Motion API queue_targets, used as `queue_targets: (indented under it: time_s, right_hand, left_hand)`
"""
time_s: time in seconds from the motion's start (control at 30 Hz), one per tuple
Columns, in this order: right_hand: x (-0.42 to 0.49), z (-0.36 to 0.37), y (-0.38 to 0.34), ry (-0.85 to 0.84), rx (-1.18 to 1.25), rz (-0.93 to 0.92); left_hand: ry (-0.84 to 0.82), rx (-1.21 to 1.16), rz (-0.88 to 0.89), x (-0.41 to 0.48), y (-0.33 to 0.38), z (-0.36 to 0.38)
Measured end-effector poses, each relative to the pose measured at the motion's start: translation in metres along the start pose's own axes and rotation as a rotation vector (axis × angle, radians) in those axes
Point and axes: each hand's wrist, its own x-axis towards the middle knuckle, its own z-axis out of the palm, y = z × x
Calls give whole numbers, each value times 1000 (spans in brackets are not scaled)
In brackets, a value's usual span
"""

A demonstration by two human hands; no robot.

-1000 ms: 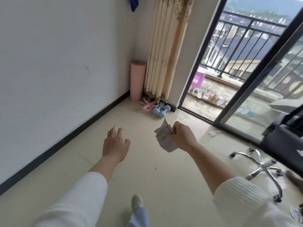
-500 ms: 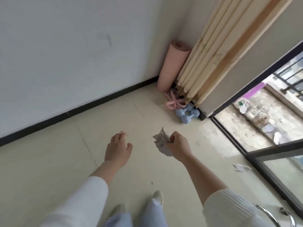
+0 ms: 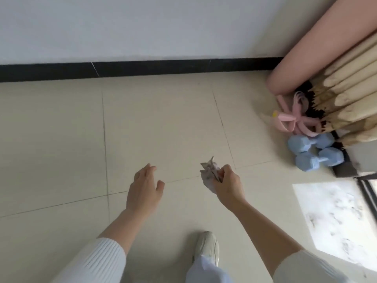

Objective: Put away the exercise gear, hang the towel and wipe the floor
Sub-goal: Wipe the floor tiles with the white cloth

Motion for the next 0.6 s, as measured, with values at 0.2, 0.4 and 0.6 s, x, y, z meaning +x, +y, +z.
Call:
queue_targets:
  time_s: [0.2, 0.4, 0.6]
  right_hand:
    - [122, 104, 36, 14, 43, -93]
    - [204, 159, 8, 22, 212, -222]
    - [239, 208, 7, -43, 307, -69]
  left_hand:
    - [19, -33, -148, 100, -77, 109]
    - [90, 165, -23, 175, -138, 132]
    - [162, 246, 61, 205, -170, 140]
